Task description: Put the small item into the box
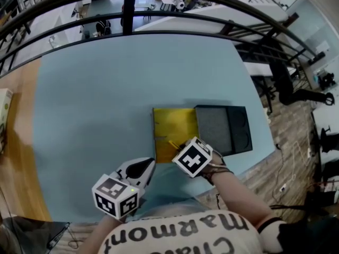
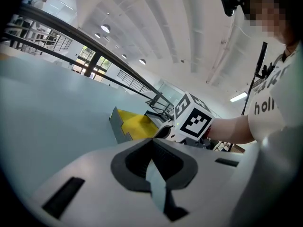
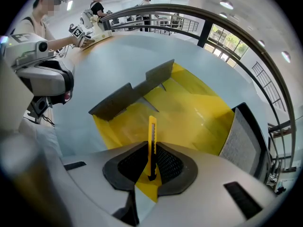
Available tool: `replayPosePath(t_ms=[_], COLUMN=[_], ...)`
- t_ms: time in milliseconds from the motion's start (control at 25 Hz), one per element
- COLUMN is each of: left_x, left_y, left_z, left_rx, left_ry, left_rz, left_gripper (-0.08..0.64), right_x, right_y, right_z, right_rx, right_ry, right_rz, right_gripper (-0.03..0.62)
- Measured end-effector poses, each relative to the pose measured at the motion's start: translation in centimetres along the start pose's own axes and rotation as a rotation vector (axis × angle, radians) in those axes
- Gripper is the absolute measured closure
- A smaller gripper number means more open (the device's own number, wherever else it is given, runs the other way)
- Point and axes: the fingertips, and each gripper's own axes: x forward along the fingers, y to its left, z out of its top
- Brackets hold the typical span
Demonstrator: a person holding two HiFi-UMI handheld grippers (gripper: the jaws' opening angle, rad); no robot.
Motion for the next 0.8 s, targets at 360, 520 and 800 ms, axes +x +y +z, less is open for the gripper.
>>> replayPosePath(t_ms=[360, 520, 800], left_x=[-0.6, -0.8, -1.3], left_y=[-0.1, 0.1, 0.9], left_z=[0.2, 0.5, 0.4], left_rx=[0.001, 0.000, -0.011], left_ry=[-0.008, -0.028, -0.045], left_rz=[0.019, 0.033, 0.048], left_gripper=[0.558, 0.558, 0.558], right_x=[0.2, 0.3, 0.8], right_y=[0.2, -0.2, -0.1], right_z=[-0.6, -0.6, -0.3], right_rx=[0.011, 0.015, 0.021], right_ry=[0.027, 0.034, 0.053], right_rz=[0.010, -0.002, 0.007], right_gripper=[0.523, 0.523, 0.523])
